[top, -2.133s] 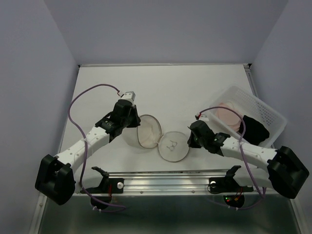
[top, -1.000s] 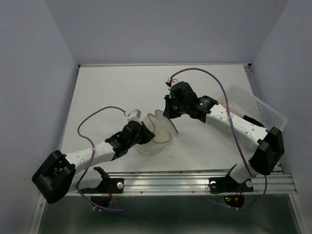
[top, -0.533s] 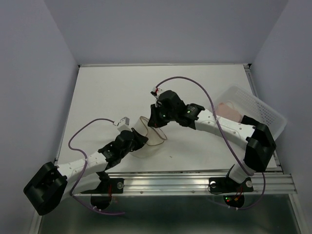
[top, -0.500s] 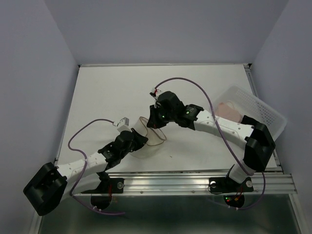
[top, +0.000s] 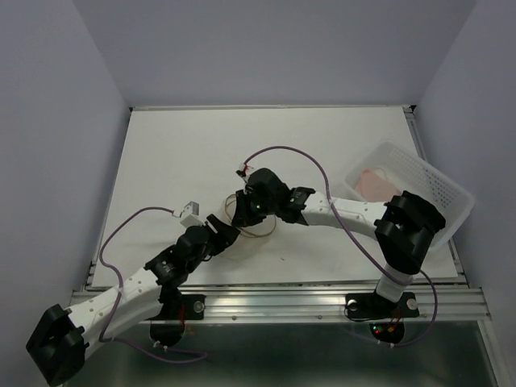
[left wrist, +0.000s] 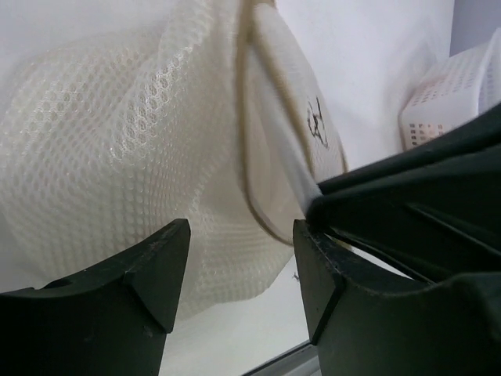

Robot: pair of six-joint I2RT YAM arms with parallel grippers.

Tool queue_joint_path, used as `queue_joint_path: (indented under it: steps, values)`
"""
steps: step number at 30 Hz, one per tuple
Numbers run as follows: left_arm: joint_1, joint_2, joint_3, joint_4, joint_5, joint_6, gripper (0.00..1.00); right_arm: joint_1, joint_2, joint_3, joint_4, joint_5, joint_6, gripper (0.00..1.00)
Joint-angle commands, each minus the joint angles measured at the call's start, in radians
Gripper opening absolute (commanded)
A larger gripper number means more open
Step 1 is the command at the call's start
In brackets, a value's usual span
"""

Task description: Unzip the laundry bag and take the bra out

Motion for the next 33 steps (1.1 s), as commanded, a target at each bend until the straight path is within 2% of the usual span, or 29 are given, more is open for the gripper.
queue_joint_path:
  steps: [1,6,9,15,19,23,25,29,33]
  values:
    - [-0.006,-0.120,0.015,-0.086,-0.041,-0.017,0.67,0.018,0.031,-0.032,0.101,-0.006,0.021,0.15]
    - [-0.007,-0.276,0.066,-0.317,-0.147,-0.020,0.66,0.018,0.079,-0.043,0.135,0.005,0.016,0.17]
    - [-0.003,-0.322,0.115,-0.402,-0.194,-0.008,0.66,0.018,0.117,-0.039,0.143,0.002,0.016,0.19]
    - [-0.003,-0.297,0.191,-0.447,-0.234,0.041,0.67,0.018,0.171,-0.046,0.175,0.029,0.006,0.27]
    - [0.006,-0.212,0.248,-0.434,-0.249,0.088,0.71,0.018,0.182,-0.046,0.175,0.087,-0.037,0.43]
    - [0.046,-0.140,0.316,-0.405,-0.243,0.160,0.76,0.018,0.119,-0.051,0.172,0.124,-0.089,0.65]
    - [0.103,-0.105,0.366,-0.394,-0.219,0.222,0.78,0.018,0.085,-0.037,0.157,0.186,-0.132,0.76]
    - [0.225,-0.045,0.458,-0.374,-0.168,0.338,0.81,0.006,0.022,0.001,0.045,0.359,-0.212,0.90]
    - [0.334,0.061,0.549,-0.362,-0.087,0.437,0.82,-0.046,-0.041,0.009,0.015,0.405,-0.255,0.96]
